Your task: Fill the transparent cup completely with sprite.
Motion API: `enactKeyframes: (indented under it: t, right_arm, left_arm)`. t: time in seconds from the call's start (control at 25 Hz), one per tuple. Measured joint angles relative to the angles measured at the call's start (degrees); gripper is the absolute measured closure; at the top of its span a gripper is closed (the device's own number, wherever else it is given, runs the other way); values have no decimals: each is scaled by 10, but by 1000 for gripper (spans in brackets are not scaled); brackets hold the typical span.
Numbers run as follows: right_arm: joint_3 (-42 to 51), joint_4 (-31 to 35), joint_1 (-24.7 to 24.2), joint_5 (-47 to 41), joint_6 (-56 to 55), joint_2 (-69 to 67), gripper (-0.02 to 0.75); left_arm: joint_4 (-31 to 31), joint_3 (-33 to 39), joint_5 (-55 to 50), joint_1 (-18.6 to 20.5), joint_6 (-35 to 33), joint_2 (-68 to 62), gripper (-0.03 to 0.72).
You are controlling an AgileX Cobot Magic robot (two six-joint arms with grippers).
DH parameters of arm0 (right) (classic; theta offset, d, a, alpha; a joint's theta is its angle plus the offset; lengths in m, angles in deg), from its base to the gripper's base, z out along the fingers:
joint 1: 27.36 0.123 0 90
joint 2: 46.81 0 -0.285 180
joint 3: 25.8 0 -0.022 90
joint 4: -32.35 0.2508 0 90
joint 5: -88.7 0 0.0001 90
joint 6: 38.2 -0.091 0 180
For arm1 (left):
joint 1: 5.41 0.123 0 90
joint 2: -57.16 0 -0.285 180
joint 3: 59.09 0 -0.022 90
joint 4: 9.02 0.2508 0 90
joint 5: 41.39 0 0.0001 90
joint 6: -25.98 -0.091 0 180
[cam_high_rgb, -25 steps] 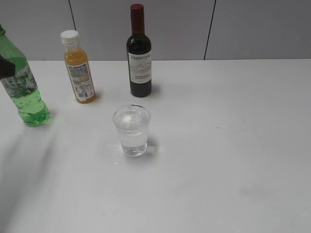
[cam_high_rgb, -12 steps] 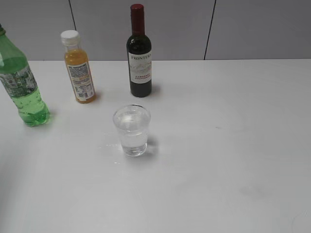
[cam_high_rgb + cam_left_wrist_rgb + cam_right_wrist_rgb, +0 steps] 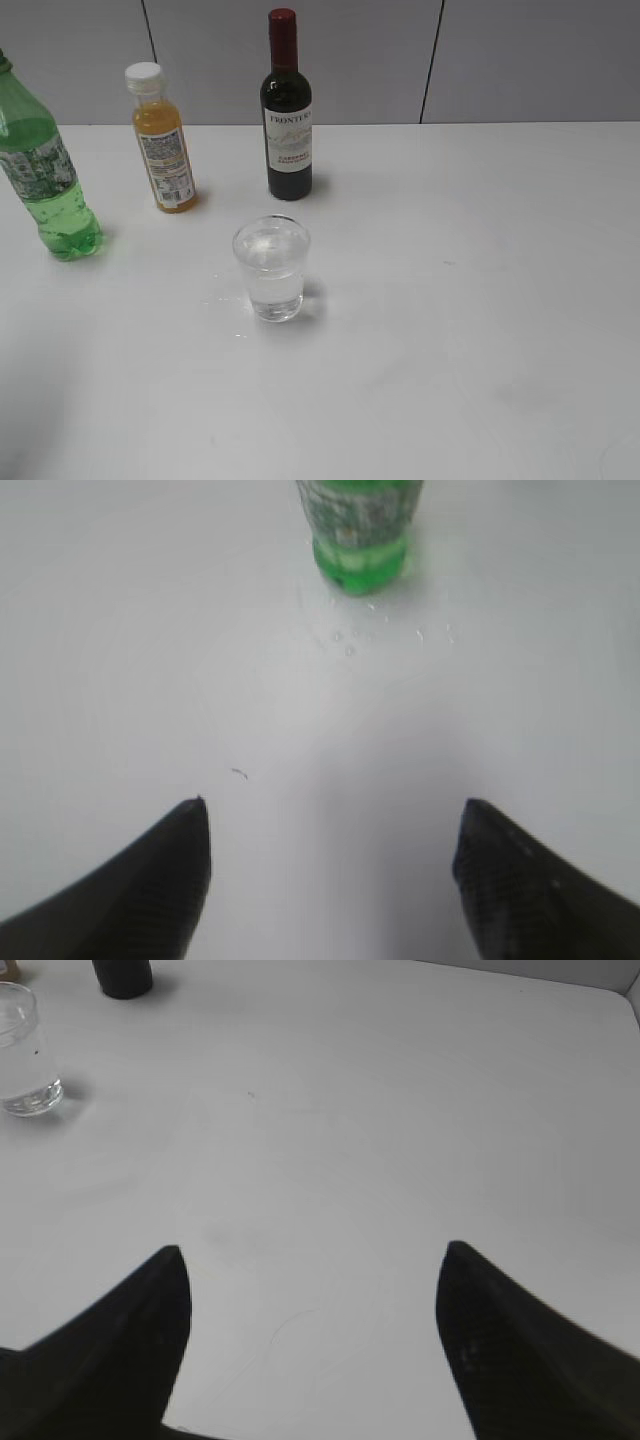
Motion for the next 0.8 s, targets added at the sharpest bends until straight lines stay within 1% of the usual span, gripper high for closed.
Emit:
enactKeyframes:
  t: [0.36, 0.64, 0.8]
  right_arm:
    - [0, 0, 0, 0, 0, 0, 156]
    - [0, 0, 0, 0, 0, 0, 156]
    - [0, 1, 0, 0, 0, 0, 156]
  left_arm:
    - [-3, 143, 6, 2, 0, 143, 103]
    - [-14, 217, 7, 2, 4, 285, 103]
    - [-24, 243, 6, 2, 9, 352, 103]
